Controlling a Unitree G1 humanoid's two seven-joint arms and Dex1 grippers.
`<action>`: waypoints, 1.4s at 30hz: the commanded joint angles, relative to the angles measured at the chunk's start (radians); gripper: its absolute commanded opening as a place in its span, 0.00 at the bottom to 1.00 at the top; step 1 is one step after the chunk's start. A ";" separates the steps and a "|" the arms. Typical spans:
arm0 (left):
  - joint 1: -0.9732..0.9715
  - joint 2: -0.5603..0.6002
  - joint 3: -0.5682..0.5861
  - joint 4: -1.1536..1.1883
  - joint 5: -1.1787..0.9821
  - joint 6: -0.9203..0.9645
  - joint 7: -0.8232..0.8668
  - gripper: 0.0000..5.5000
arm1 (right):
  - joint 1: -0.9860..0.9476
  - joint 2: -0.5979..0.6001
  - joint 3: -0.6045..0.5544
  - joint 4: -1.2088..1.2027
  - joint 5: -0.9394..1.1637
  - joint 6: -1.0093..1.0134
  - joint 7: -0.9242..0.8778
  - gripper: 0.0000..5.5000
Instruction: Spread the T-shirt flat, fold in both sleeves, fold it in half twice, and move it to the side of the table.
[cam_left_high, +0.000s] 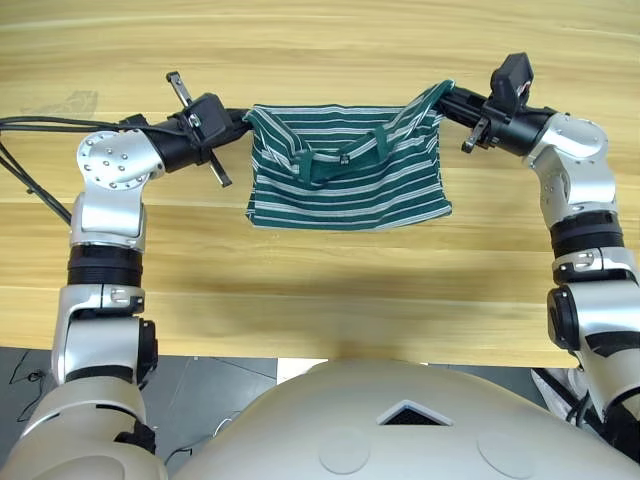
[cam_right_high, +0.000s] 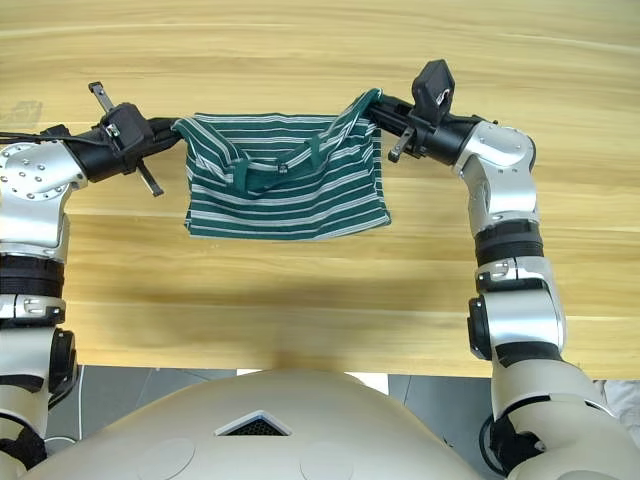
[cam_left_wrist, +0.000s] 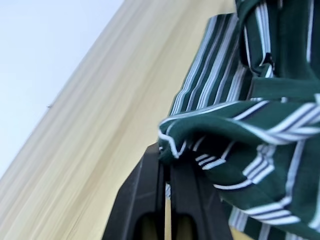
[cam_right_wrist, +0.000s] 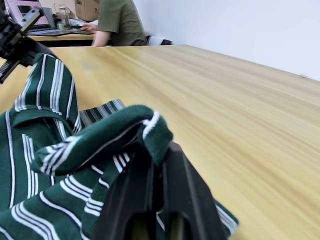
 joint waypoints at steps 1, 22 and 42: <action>-0.079 -0.034 0.002 0.153 0.011 -0.064 0.044 0.00 | -0.060 0.027 -0.043 0.130 -0.040 -0.075 -0.005 0.00; -0.163 -0.230 0.126 0.586 -0.047 -0.198 0.369 0.51 | -0.110 0.124 -0.126 0.441 -0.287 -0.350 -0.575 0.21; 0.106 -0.147 0.253 -0.452 -0.221 0.089 0.412 0.62 | -0.311 0.106 0.365 0.607 -0.868 -0.122 -0.501 0.21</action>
